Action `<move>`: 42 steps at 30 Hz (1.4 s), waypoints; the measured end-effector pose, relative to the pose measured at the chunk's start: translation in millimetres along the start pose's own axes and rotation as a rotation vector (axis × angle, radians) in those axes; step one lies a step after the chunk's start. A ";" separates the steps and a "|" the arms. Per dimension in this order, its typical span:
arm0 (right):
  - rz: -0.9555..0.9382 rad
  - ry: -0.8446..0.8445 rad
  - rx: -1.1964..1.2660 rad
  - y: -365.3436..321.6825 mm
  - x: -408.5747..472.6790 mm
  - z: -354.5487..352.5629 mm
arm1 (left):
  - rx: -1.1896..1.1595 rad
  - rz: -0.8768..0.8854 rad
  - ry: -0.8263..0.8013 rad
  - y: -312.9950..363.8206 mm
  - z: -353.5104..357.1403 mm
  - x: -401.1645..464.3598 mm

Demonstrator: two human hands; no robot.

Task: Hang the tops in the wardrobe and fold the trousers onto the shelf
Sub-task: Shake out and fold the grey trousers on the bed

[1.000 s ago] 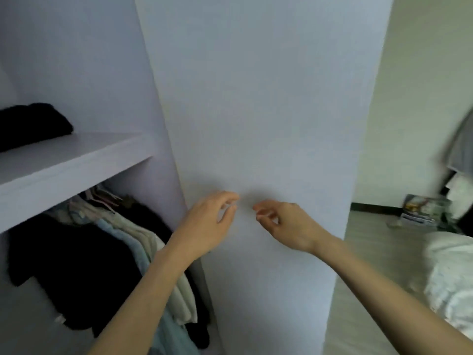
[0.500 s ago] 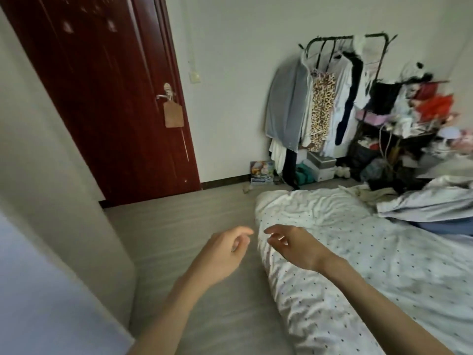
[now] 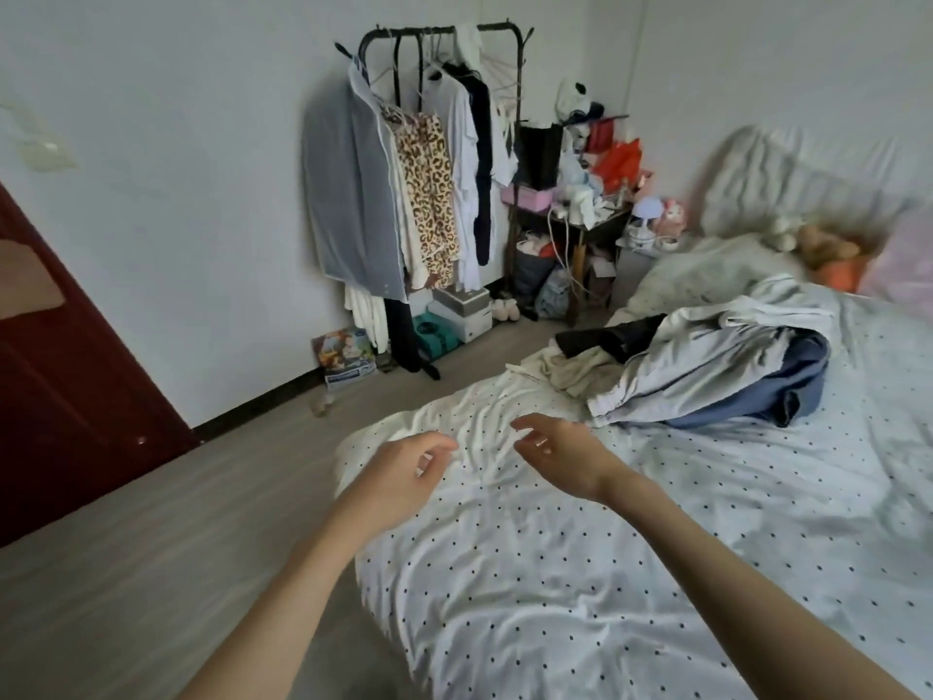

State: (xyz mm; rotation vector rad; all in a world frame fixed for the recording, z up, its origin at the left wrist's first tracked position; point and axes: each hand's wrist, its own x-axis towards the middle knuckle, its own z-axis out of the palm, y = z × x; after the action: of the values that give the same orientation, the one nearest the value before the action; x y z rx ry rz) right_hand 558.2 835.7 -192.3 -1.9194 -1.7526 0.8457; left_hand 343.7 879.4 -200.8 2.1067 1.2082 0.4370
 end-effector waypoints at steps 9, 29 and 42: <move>0.333 0.273 -0.120 74.9 146.7 -31.9 | 0.102 0.237 -0.301 -42.1 -4.3 248.2; 0.281 0.032 -1.090 329.1 291.9 -22.1 | 0.197 0.301 -0.720 -94.2 203.1 444.7; 0.224 0.899 -0.344 215.8 240.7 -125.3 | -0.015 0.625 -0.286 30.4 156.6 456.8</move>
State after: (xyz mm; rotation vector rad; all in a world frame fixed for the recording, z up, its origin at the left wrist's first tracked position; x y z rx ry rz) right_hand 808.9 1057.9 -281.7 -2.2180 -1.1697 -0.2965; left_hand 689.1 1200.0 -310.0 2.4088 0.3675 0.3900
